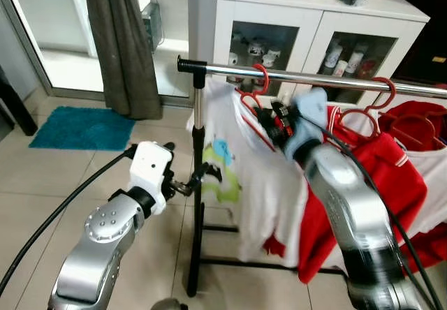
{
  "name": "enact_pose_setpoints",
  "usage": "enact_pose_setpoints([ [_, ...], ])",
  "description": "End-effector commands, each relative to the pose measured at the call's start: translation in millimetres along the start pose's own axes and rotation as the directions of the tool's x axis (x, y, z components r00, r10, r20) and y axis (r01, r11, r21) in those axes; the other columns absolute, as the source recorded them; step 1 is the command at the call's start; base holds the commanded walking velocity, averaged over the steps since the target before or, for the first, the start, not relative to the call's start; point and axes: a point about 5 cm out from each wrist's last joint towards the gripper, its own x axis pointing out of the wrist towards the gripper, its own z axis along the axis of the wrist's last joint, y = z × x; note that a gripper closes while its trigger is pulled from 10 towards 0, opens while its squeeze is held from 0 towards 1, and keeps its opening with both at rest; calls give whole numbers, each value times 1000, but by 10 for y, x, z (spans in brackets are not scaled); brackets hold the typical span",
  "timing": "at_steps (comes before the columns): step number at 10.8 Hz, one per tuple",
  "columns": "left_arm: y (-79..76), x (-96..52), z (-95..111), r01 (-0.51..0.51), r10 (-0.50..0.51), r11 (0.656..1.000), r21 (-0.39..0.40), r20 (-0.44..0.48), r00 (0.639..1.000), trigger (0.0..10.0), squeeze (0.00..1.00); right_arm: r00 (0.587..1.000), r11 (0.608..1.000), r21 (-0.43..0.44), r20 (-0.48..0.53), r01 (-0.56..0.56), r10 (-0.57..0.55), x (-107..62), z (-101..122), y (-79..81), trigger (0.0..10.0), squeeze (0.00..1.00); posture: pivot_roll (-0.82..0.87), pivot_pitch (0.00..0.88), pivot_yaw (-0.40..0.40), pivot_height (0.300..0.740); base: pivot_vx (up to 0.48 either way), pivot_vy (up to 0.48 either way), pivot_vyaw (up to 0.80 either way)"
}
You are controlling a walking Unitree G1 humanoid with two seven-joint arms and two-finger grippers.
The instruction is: Hang hanger
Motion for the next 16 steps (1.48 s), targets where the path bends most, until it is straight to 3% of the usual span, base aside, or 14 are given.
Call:
enact_pose_setpoints([
  [1,-10,41,12,-19,19,1000,0,8,1000,10000,0,1000,1000,-5,18,-16,16,-54,15,31,10000,1000,30,0,-54,740,0,-277,0],
  [3,-18,74,16,-34,34,999,-1,10,999,10000,0,998,996,64,12,64,-65,-97,-62,26,10000,1000,25,0,-54,740,0,-349,613],
  [7,-20,101,14,-32,31,999,15,8,999,10000,0,993,991,65,2,115,-116,-145,-76,-22,10000,1000,25,0,-53,740,0,-355,775],
  [13,-27,89,0,-14,14,1000,23,2,1000,10000,0,987,985,57,-20,162,-161,-174,-91,-51,10000,1000,21,0,-46,740,0,-338,0],
  [14,-36,91,-14,4,-4,1000,1,-4,1000,10000,0,982,981,49,-33,188,-186,-185,-93,-87,10000,1000,20,0,-45,740,0,0,0],
  [16,-136,31,-21,146,-146,989,2,-7,989,10000,0,968,969,31,-69,244,-241,-205,-113,-212,10000,1000,22,0,-45,740,0,0,0],
])
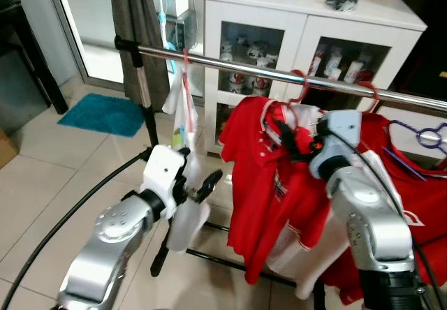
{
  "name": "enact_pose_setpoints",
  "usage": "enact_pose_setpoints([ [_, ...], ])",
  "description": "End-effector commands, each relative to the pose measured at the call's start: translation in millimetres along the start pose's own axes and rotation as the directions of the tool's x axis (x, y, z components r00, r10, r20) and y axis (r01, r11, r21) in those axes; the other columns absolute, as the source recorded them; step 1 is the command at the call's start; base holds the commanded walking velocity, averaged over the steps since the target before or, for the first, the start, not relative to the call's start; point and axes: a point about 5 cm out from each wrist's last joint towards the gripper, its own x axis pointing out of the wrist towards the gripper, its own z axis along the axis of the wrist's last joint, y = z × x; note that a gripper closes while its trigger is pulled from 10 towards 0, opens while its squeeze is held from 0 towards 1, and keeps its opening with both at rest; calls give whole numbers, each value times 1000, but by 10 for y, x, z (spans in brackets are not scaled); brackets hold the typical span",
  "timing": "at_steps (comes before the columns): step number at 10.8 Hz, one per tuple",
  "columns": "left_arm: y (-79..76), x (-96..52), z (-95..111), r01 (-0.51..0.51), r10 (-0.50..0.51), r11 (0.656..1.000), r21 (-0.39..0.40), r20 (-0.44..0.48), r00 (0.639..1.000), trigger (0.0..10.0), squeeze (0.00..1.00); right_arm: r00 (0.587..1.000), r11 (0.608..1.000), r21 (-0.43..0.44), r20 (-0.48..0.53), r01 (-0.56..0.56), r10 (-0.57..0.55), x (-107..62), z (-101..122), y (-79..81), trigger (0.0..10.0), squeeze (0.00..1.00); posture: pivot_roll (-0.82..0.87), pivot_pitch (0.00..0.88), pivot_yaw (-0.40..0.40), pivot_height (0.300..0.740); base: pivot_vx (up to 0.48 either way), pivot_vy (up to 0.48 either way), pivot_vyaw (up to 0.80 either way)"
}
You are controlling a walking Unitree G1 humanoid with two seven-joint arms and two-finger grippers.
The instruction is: Hang hanger
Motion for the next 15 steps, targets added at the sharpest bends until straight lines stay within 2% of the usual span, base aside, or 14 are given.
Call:
enact_pose_setpoints([
  [1,-37,-27,14,63,-63,998,9,-8,998,10000,0,1000,1000,2,-19,0,0,30,7,-5,10000,1000,21,0,-45,740,0,0,0],
  [2,-94,-55,32,159,-159,987,2,-17,987,10000,0,998,999,-33,-59,-2,0,101,17,-73,10000,1000,15,0,-39,740,0,0,0],
  [3,-113,-56,46,196,-196,981,-3,-17,980,10000,0,995,999,-40,-90,-36,32,186,29,-73,10000,914,13,0,-37,740,0,0,0],
  [4,-116,-56,45,208,-208,978,-1,-19,978,10000,0,994,997,-49,-97,-59,54,256,47,-66,10000,0,11,0,-36,740,0,0,0],
  [5,-124,-61,41,231,-231,973,0,-24,973,10000,0,993,995,-100,-112,16,-27,457,106,-181,10000,0,12,0,-37,740,0,0,0],
  [7,-127,-71,38,240,-240,971,2,-29,970,10000,0,984,990,-118,-157,72,-91,572,172,-363,10000,0,24,0,-54,740,0,0,0],
  [8,-134,-92,34,247,-247,969,2,-33,969,10000,0,979,992,-97,-176,85,-101,615,210,-473,10000,0,28,0,-60,740,0,0,0],
  [9,-137,-98,34,251,-251,968,1,-33,967,10000,0,978,993,-87,-184,82,-97,630,218,-502,10000,0,28,0,-59,740,0,0,0],
  [10,-152,-105,47,278,-278,961,5,-25,960,10000,0,976,999,-42,-217,26,-34,672,193,-517,5490,0,27,0,-58,740,0,0,0],
  [11,-171,-109,72,308,-308,951,7,-13,951,10000,0,971,1000,-6,-237,-30,28,726,165,-517,78,0,23,0,-53,740,0,0,0],
  [12,-172,-102,82,317,-317,948,10,-8,948,10000,0,964,997,19,-254,-71,74,774,135,-524,0,0,19,0,-49,740,0,0,0],
  [15,-171,-100,84,326,-326,945,16,-12,945,10000,0,952,996,6,-296,-85,83,862,173,-612,0,0,23,0,-52,740,0,0,0],
])
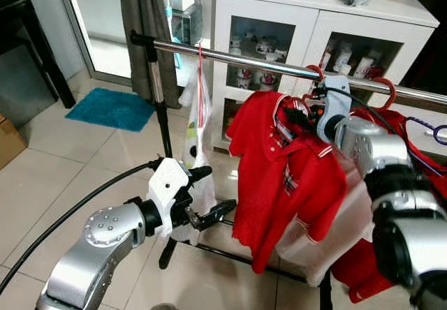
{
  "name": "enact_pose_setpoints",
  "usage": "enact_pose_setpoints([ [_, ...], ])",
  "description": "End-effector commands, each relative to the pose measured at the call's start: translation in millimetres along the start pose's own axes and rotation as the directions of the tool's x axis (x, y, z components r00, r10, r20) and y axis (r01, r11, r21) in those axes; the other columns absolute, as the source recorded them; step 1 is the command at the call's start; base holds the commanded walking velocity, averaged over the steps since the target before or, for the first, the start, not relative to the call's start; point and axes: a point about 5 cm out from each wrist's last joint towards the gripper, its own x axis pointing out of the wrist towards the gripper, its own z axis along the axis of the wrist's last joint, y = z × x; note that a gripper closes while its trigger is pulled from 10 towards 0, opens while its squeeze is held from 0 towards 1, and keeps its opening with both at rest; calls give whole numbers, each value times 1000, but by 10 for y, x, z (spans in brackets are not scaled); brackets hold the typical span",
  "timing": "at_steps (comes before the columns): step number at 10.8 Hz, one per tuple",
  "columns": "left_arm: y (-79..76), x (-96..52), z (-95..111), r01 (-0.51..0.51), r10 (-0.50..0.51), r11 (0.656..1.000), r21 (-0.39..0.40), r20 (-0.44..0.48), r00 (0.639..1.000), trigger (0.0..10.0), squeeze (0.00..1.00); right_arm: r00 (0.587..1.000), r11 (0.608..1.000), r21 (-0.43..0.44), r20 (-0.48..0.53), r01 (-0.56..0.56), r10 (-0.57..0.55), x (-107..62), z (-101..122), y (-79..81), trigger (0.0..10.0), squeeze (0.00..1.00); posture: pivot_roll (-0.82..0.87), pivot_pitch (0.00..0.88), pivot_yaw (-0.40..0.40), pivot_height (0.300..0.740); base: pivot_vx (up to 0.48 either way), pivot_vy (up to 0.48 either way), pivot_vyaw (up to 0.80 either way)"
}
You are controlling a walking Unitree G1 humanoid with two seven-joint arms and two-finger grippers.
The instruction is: Hang hanger
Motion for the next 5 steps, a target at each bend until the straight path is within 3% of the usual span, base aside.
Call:
enact_pose_setpoints([
  [1,-26,14,40,22,-22,1000,17,11,1000,10000,0,1000,1000,-14,5,1,-1,-14,61,-56,0,0,24,0,-55,740,0,0,0],
  [5,-36,14,36,20,-20,1000,9,12,1000,10000,0,997,998,-16,-42,-61,60,-8,79,-100,0,0,27,0,-62,740,0,0,0],
])
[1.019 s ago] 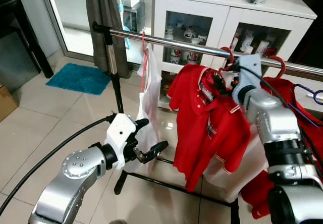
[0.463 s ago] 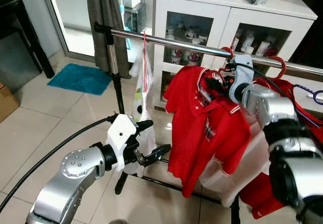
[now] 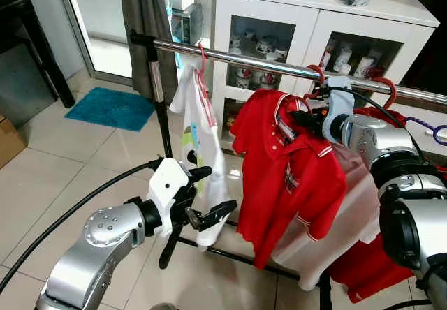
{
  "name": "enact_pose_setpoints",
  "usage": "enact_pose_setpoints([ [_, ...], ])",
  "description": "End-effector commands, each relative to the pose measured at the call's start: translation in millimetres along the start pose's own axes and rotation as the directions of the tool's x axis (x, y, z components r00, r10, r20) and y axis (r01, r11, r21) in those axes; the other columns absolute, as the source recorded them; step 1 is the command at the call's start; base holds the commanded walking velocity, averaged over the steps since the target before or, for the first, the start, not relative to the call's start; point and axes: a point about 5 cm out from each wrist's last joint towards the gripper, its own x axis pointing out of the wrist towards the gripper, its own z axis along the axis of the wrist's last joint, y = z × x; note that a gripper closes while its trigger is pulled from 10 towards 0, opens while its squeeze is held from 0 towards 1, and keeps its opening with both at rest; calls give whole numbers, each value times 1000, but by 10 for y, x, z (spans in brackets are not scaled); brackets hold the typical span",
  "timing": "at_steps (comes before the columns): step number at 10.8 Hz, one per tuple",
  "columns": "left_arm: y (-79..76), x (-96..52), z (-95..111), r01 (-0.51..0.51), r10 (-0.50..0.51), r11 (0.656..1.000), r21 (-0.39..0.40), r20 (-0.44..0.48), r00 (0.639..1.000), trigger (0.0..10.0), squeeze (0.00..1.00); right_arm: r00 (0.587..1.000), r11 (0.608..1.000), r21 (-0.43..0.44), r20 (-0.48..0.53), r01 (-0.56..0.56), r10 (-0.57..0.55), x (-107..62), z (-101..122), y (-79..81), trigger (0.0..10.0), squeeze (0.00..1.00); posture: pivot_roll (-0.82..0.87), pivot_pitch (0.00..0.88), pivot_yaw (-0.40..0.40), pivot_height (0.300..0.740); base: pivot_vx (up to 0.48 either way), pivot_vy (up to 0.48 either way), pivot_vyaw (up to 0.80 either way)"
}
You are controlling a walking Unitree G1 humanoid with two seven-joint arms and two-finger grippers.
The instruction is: Hang hanger
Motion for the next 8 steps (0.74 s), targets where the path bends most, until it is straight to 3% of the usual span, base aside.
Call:
enact_pose_setpoints([
  [1,-31,17,35,16,-16,1000,11,11,1000,10000,0,1000,1000,-16,27,-5,5,-32,121,-31,0,0,27,0,-61,740,0,0,0],
  [8,-32,29,38,27,-27,1000,10,10,1000,10000,0,1000,1000,-5,25,-16,16,-40,84,-69,0,0,14,0,-49,740,0,0,0],
])
